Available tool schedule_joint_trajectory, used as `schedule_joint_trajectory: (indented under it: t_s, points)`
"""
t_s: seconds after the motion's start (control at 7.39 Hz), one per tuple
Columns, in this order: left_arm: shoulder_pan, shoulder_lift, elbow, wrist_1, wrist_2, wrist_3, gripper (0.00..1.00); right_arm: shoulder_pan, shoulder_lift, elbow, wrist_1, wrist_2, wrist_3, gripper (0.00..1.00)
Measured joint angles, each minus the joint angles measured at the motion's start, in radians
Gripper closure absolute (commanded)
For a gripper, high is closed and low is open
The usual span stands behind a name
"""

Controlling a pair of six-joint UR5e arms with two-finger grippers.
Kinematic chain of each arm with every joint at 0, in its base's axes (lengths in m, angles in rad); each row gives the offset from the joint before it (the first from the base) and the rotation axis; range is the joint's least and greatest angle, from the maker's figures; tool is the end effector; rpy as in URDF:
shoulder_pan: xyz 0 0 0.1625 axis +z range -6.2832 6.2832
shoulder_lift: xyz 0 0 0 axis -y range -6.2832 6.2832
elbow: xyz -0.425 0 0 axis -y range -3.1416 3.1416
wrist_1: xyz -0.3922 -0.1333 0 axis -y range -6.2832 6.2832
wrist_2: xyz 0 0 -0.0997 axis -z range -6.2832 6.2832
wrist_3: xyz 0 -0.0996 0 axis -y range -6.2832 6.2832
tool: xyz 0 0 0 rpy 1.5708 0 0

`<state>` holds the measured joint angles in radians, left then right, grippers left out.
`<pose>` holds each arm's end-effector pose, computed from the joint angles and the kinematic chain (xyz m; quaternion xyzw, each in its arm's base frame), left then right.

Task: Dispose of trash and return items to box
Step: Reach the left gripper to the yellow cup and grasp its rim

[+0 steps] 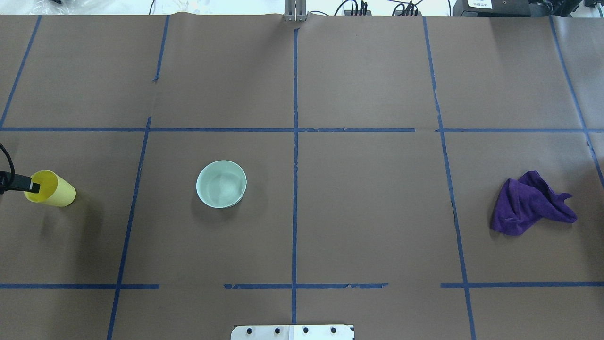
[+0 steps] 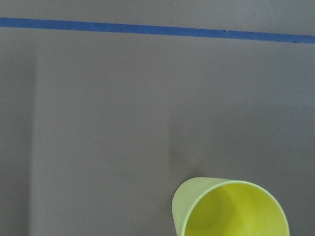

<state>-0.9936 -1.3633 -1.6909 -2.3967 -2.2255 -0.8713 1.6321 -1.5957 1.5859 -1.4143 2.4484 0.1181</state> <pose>0.1738 -0.4000 0.6039 0.0573 0.4510 -0.0146 0.8905 0.0866 -0.4851 0.6396 0.0543 -0.4254 0.0499 0.9020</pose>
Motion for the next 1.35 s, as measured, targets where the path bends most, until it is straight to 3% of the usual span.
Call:
schedule_joint_trajectory:
  t_s: [0.27,0.54,0.95,1.35]
  points:
    - [0.014,-0.007,0.009,-0.004,0.016,-0.001,0.65,0.000,-0.001,0.000,0.000,0.002,0.000,0.00]
    - [0.020,-0.015,0.011,-0.004,0.041,-0.007,1.00,0.000,0.000,0.001,0.000,0.005,0.000,0.00]
    - [0.046,-0.056,0.007,-0.001,0.044,-0.073,1.00,0.000,0.002,0.002,-0.001,0.007,0.000,0.00]
    - [0.031,-0.015,-0.107,0.046,-0.029,-0.086,1.00,-0.007,0.006,0.013,-0.004,0.005,0.000,0.00]
